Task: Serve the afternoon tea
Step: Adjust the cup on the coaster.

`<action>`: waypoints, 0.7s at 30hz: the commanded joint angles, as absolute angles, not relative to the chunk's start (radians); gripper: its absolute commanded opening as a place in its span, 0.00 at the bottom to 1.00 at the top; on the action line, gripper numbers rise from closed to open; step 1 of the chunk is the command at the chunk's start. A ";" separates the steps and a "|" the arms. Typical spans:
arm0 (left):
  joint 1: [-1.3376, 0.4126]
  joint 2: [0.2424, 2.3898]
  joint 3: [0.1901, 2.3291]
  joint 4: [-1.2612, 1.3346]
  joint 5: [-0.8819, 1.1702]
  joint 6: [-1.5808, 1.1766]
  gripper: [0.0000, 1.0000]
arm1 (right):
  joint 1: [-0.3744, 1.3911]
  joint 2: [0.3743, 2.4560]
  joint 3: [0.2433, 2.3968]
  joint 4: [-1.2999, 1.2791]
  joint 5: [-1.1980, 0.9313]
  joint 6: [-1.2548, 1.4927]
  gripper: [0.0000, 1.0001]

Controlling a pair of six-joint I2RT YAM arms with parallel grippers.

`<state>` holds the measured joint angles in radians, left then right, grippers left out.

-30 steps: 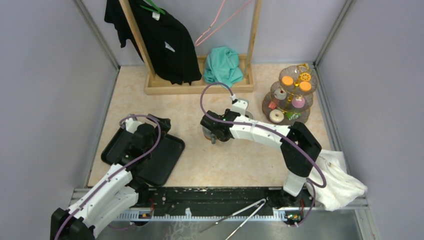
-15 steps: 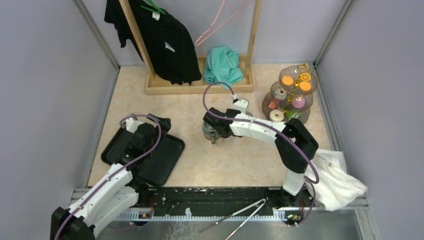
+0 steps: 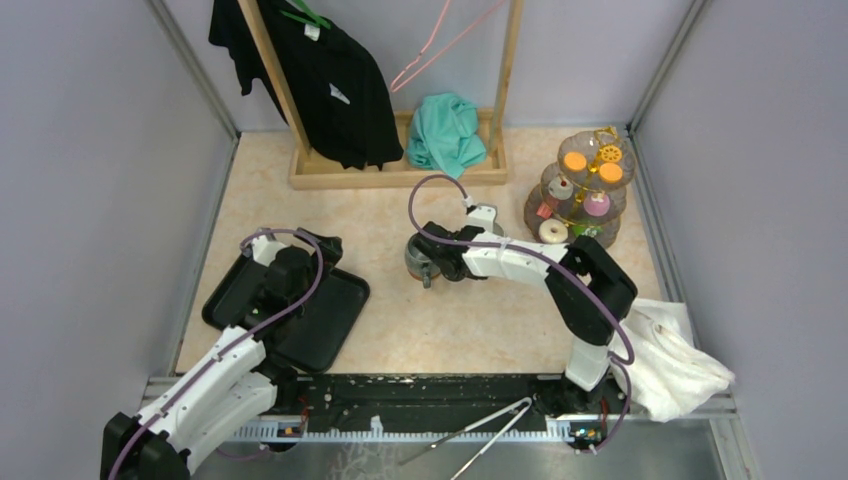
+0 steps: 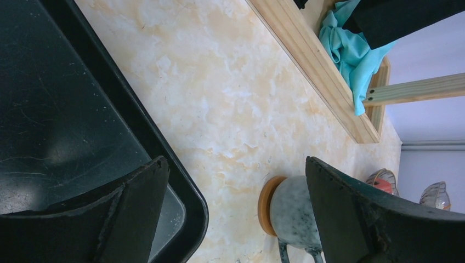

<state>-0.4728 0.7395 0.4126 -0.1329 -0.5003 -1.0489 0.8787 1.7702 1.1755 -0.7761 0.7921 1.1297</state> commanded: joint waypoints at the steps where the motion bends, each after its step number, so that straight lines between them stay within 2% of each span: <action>1: -0.465 0.742 0.408 -0.101 -0.496 -1.039 0.99 | 0.873 1.737 1.147 -0.732 0.779 1.064 0.25; 4: -0.465 0.747 0.412 -0.101 -0.494 -1.039 0.99 | 0.873 1.718 1.128 -0.715 0.770 1.029 0.22; 21: -0.466 0.749 0.418 -0.106 -0.491 -1.043 0.99 | 0.866 1.594 1.071 -0.714 0.764 0.966 0.20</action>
<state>-0.4728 0.7498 0.4126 -0.1299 -0.4988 -1.0492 0.8761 1.6737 1.0718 -0.7303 0.7341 1.0042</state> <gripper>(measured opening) 0.989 0.213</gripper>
